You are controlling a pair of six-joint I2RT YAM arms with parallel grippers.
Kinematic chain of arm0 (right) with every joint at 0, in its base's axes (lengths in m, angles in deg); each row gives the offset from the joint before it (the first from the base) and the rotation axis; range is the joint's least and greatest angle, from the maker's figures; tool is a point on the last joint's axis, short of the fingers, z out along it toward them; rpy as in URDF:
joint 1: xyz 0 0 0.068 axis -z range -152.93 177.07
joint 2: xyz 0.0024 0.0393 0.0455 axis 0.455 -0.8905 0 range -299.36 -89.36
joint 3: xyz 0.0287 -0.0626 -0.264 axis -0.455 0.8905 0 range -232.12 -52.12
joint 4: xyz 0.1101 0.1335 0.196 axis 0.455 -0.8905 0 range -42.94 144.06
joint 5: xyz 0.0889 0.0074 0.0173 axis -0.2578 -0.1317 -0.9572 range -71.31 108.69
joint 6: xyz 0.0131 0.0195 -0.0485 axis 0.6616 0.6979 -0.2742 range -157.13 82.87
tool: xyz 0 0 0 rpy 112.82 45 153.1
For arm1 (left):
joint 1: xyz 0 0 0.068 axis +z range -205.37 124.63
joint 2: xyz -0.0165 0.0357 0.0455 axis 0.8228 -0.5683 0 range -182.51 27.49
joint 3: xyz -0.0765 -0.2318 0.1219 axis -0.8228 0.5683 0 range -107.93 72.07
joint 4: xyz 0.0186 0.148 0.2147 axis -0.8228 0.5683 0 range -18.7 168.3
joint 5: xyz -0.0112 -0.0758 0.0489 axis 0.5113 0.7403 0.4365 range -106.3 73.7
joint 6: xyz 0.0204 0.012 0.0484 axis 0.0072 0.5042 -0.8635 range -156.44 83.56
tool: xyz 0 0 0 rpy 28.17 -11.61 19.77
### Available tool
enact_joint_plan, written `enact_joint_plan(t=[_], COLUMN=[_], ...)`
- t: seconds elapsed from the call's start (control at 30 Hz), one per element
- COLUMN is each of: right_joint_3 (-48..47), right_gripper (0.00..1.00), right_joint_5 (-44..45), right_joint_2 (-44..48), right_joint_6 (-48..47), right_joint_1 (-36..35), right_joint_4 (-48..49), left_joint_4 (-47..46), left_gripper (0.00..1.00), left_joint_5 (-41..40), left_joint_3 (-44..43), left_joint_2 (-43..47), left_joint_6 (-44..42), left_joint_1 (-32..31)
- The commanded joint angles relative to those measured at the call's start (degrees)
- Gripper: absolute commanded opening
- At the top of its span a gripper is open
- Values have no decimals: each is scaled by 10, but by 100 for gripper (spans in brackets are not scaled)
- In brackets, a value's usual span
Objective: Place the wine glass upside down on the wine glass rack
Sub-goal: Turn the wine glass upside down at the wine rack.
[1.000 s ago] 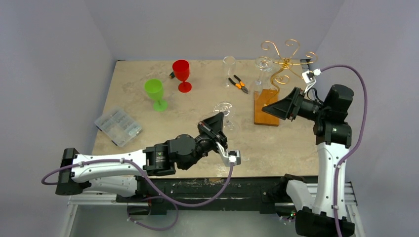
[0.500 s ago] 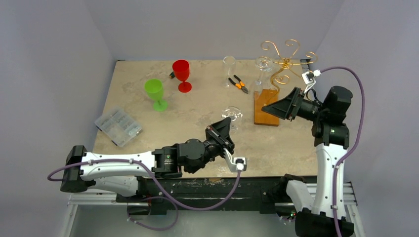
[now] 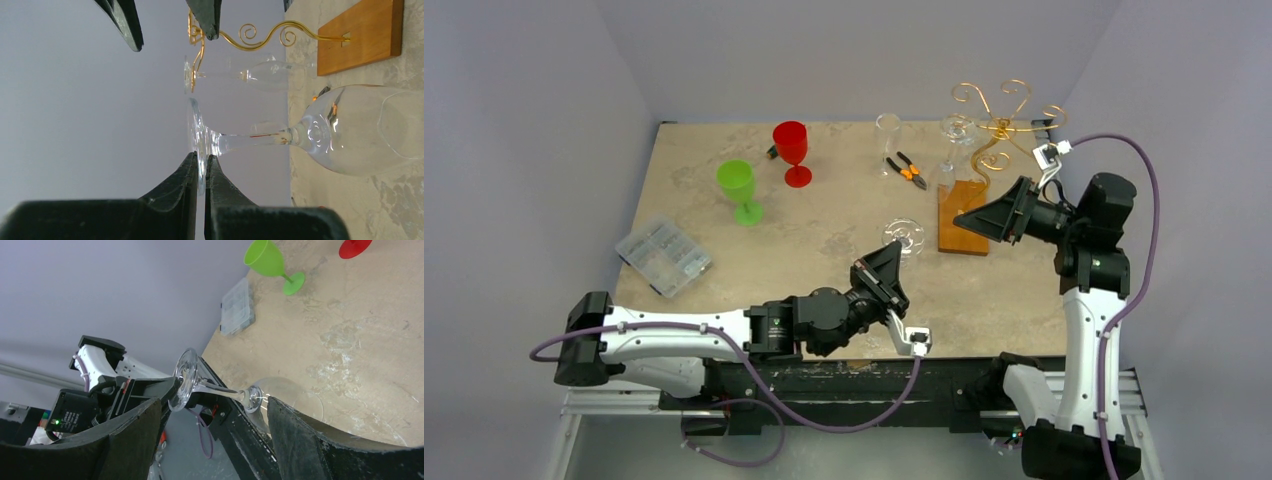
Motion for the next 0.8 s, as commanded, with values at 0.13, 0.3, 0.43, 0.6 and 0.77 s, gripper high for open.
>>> enact_joint_plan(t=[0.13, 0.3, 0.43, 0.6, 0.77], right_joint_3=[-27, -40, -30, -18, -14], right_gripper=[76, 74, 67, 58, 47], right_joint_5=[2, 0, 5, 19, 25], right_joint_2=[-2, -1, 6, 4, 7], right_joint_6=[-18, -38, -50, -61, -53], right_joint_1=[-7, -14, -20, -41, -55], right_joint_4=[-10, -48, -75, -103, -108], left_joint_4=[-159, -160, -154, -158, -161], left_gripper=[0, 0, 0, 0, 0], left_joint_5=[1, 5, 9, 9, 11], left_joint_3=[-1, -19, -28, -33, -38], left_joint_2=[-34, -59, -66, -74, -80], left_joint_6=[-99, -111, -104, -103, -100], left_joint_1=[-16, -18, -18, -18, -19])
